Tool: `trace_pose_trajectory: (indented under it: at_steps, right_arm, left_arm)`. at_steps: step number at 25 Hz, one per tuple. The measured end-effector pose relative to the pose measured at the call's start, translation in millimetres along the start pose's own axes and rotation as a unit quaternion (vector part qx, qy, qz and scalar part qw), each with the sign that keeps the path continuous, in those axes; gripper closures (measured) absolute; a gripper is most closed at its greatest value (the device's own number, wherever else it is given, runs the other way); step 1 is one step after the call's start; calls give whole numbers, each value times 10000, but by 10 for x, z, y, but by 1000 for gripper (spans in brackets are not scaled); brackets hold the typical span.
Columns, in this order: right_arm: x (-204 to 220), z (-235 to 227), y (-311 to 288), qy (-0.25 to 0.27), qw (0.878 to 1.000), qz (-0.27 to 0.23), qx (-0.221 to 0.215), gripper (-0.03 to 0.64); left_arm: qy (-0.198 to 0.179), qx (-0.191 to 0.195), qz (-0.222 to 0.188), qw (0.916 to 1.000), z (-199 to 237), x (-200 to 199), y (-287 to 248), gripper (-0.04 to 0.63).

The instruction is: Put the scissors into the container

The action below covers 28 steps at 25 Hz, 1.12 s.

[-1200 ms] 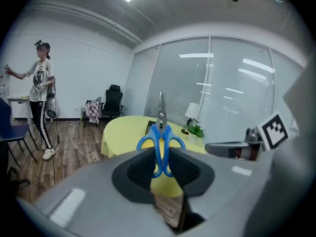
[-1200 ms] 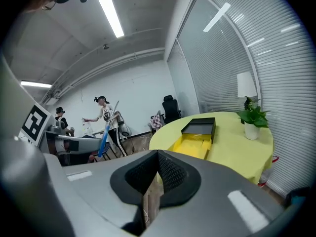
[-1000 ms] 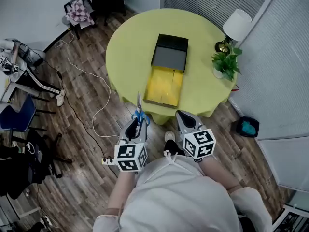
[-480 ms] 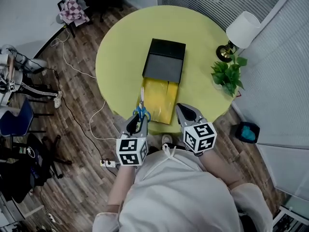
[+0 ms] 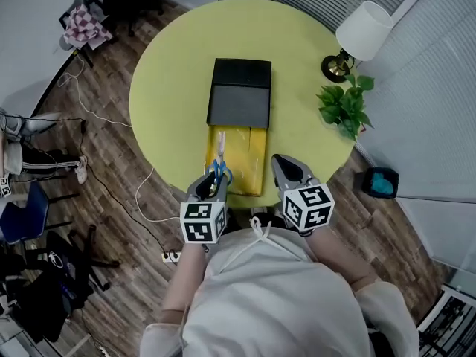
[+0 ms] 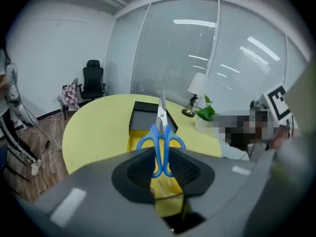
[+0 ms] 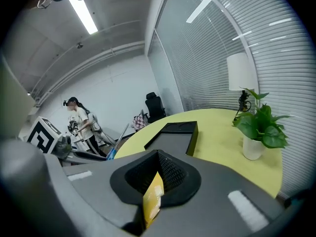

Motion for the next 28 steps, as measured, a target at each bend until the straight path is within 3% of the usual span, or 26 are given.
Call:
trace_pose_trajectory:
  at_steps: [7,14,20,28]
  right_arm:
    - [116,102,-75,-359,9971,202,640,617]
    - [347,147,-107,-613,9903,477,1153,617]
    - [442,127,-41,-744,9864,529,1368,617]
    - [481,11,57,-867,9819,527,1598,617]
  left_arm:
    - [-324,545,828,9945,334,-23,-278,508]
    - [-589,987,1782,9773,482,109,-706,508]
    - [-910,1059,2535,9572,497,196,-1066,506]
    - [-868,918,3016,9450,518,290,-1307,505]
Point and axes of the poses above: the fingertips, and each gripper's own axes: y backward along the fingers, z to its left, x out of its underside, the point moved 10 cm from there along y, backward along the fingers, and after that the axes turned 15 degrees about x, right-handed, at the moved point
